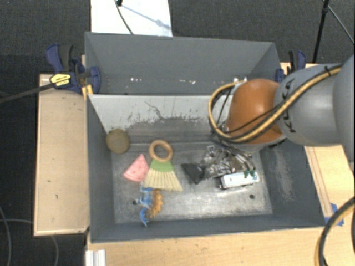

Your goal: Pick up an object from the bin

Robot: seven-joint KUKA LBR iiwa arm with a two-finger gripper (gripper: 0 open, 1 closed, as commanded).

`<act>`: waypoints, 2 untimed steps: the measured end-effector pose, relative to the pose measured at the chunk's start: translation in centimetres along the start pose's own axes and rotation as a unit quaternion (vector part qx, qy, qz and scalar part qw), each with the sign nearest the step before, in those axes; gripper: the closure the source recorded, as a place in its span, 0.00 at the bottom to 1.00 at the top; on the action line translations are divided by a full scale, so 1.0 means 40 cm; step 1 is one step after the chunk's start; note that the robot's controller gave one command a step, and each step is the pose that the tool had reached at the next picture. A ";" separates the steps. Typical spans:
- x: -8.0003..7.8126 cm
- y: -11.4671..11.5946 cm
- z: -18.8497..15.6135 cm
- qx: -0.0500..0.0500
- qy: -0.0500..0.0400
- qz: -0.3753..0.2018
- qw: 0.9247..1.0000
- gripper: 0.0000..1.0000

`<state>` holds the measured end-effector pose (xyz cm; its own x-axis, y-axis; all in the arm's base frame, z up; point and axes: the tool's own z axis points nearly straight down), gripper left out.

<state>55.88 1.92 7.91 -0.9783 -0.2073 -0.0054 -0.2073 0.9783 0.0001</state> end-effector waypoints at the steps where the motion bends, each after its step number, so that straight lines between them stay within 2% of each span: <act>1: 0.005 0.001 -0.028 -0.001 0.004 0.000 1.000 1.00; 2: 0.003 0.001 -0.080 0.000 0.003 0.001 1.000 1.00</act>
Offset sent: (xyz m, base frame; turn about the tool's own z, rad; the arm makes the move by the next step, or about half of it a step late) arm -0.0001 0.0001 0.0525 0.0000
